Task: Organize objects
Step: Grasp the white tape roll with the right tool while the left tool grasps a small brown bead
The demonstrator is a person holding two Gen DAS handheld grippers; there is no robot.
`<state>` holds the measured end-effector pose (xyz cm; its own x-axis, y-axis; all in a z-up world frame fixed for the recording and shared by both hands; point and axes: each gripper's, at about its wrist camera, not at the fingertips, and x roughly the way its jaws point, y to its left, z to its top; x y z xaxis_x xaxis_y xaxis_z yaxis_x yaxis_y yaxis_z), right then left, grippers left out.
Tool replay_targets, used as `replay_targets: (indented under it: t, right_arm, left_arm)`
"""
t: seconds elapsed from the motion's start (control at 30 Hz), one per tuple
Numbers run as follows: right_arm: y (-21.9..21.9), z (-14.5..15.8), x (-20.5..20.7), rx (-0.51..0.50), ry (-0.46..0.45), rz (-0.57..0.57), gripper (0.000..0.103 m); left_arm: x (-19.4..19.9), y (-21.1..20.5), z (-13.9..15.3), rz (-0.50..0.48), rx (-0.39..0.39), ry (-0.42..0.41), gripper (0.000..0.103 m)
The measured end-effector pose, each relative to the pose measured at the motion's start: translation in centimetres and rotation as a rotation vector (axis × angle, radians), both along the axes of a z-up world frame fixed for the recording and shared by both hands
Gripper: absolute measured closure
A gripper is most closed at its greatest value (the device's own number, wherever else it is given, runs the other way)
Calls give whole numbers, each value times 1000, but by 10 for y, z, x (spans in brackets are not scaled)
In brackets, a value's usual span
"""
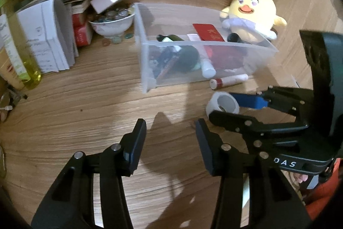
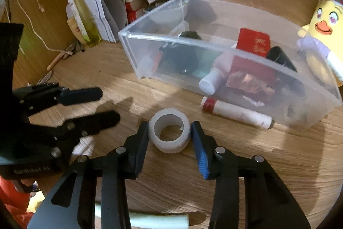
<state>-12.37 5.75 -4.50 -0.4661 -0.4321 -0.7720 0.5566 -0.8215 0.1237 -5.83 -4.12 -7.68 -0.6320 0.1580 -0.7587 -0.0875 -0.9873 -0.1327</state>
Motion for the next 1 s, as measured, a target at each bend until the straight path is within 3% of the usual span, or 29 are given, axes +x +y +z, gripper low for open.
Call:
replay_targets:
  t: [0.13,0.4,0.63,1.0]
  right_arm:
    - [9,8,2,-12,29,-27,67]
    - [41,20,1,-60,51,-110,67]
    - [58,28,4,-76,69,-147,66]
    - [62,30,10,-83,75,-148,66]
  left_arm:
    - [-4,12,-2,-33,-12,-13,56]
    - [-14,34,-5,-85,-49,-40,70]
    - [-23,41,-11,-94,-59,-64,91]
    - [-20,39,3,-55,-72,-15,92]
